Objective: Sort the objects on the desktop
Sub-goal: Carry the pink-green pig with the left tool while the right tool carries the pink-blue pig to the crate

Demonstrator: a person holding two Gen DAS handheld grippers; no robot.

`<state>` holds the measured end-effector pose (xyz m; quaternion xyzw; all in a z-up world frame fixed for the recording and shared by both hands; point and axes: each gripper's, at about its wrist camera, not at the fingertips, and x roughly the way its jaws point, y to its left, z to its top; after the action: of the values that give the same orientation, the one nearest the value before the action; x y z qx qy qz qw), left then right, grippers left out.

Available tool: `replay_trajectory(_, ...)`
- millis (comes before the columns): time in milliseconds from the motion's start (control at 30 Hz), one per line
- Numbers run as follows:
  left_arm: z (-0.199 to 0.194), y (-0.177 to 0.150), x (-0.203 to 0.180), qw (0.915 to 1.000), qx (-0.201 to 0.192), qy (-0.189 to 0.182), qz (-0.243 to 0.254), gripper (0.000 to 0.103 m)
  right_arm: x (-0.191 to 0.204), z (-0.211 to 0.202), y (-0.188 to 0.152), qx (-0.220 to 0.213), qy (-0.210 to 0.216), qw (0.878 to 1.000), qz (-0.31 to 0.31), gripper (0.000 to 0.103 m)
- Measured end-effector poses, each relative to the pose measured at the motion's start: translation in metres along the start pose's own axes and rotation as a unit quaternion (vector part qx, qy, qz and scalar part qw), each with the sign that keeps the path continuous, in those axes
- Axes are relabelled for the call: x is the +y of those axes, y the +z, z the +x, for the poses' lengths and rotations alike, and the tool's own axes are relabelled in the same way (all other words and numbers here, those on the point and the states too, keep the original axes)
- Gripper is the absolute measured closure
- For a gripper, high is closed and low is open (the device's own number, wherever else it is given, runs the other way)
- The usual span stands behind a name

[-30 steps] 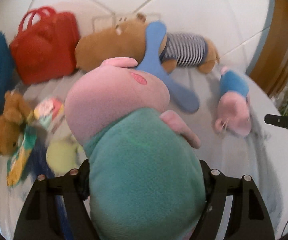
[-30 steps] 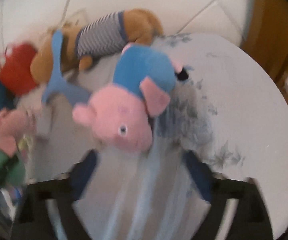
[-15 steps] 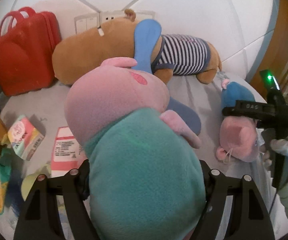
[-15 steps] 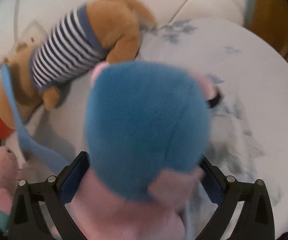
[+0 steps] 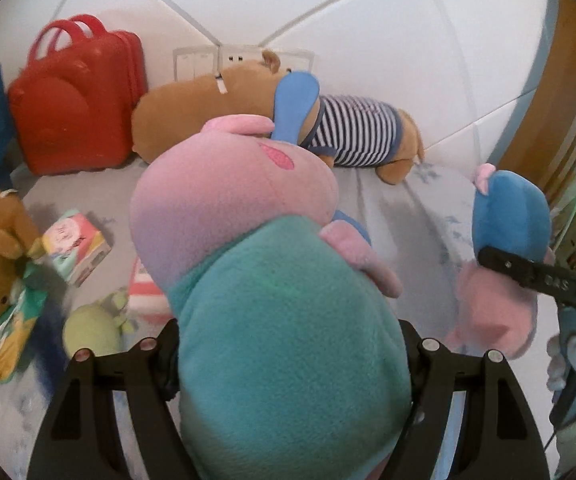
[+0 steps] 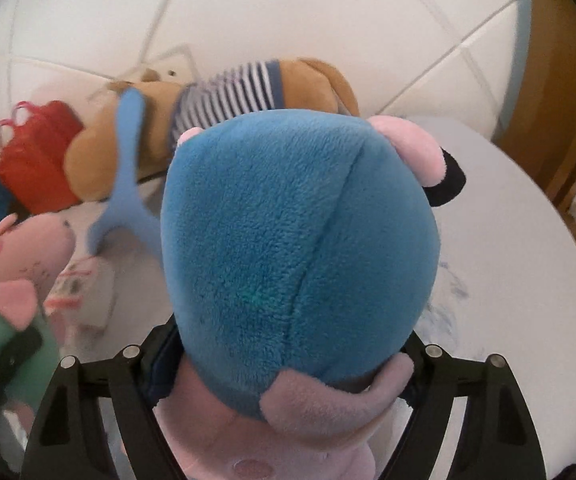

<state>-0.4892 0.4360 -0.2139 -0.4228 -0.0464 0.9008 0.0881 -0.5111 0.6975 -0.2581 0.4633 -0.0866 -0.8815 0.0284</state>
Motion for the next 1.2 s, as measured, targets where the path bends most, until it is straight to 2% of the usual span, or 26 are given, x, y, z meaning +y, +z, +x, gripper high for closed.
replay_trajectory(267,-0.094,-0.03,0.006,0.9992,-0.037,0.011,-0.006,0.027,0.045,-0.089,-0.02,-0.033,0.034,0.998,-0.048,0.019)
replay_trajectory(433,-0.148,-0.055,0.023,0.9983,-0.054,0.021,-0.01,0.027,0.09,-0.127,-0.049,-0.041,0.055,0.995,-0.077,0.019)
replay_trajectory(800,-0.243,-0.095,0.094,0.9951,-0.072,0.068,0.0,0.027,0.185,-0.172,-0.116,-0.055,0.094,0.99,-0.094,0.019)
replay_trajectory(967,-0.275,-0.11,0.119,0.9906,-0.092,0.099,-0.019,0.027,0.228,-0.185,-0.123,-0.06,0.123,0.983,-0.125,0.019)
replay_trajectory(1200,-0.314,-0.123,0.152,0.9821,-0.114,0.142,-0.049,0.027,0.282,-0.191,-0.12,-0.074,0.171,0.967,-0.174,0.019)
